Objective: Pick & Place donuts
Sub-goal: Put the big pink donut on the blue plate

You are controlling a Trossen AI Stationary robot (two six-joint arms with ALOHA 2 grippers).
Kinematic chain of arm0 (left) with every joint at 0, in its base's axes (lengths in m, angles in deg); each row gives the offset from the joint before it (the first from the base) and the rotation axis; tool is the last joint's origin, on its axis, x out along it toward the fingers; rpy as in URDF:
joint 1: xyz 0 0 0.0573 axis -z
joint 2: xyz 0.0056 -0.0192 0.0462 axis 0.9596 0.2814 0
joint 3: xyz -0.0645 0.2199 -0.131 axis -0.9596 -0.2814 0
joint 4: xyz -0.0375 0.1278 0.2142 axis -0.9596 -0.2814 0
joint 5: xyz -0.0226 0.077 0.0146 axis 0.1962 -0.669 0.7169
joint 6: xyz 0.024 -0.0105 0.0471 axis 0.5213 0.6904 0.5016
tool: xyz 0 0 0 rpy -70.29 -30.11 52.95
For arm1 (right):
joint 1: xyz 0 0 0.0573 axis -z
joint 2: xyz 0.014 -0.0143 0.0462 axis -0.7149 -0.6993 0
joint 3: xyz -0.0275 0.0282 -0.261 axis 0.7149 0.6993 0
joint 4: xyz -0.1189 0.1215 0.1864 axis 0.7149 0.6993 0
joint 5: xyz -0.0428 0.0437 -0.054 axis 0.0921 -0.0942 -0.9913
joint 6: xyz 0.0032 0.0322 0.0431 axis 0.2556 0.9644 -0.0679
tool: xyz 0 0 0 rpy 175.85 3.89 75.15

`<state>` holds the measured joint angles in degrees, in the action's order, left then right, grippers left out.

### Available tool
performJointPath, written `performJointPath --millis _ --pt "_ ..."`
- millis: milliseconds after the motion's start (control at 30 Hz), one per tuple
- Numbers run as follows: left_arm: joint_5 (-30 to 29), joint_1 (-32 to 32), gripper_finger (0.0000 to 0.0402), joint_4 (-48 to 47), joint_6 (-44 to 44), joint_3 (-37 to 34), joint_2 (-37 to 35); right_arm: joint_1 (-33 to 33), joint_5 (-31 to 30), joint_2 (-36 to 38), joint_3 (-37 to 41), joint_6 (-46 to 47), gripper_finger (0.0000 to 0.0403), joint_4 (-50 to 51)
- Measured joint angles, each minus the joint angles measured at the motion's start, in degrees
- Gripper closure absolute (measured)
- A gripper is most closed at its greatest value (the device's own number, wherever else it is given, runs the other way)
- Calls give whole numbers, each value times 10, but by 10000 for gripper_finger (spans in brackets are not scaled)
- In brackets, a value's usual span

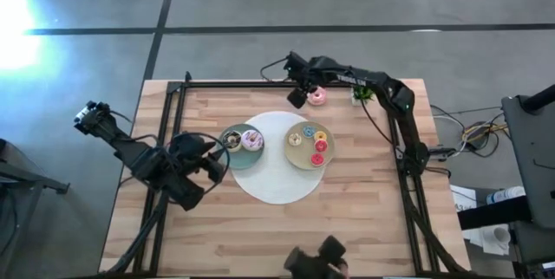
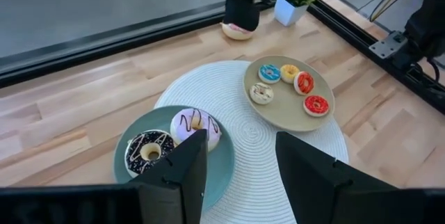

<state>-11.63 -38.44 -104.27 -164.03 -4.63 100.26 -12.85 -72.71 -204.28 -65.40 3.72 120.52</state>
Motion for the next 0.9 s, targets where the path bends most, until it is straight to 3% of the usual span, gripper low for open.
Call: performJointPath --millis 167,900 --pt "0 -10 257 0 0 0 0 35 64 -4 1 24 168 1" --pt "-1 -34 257 8 1 0 0 75 105 -54 24 27 179 22"
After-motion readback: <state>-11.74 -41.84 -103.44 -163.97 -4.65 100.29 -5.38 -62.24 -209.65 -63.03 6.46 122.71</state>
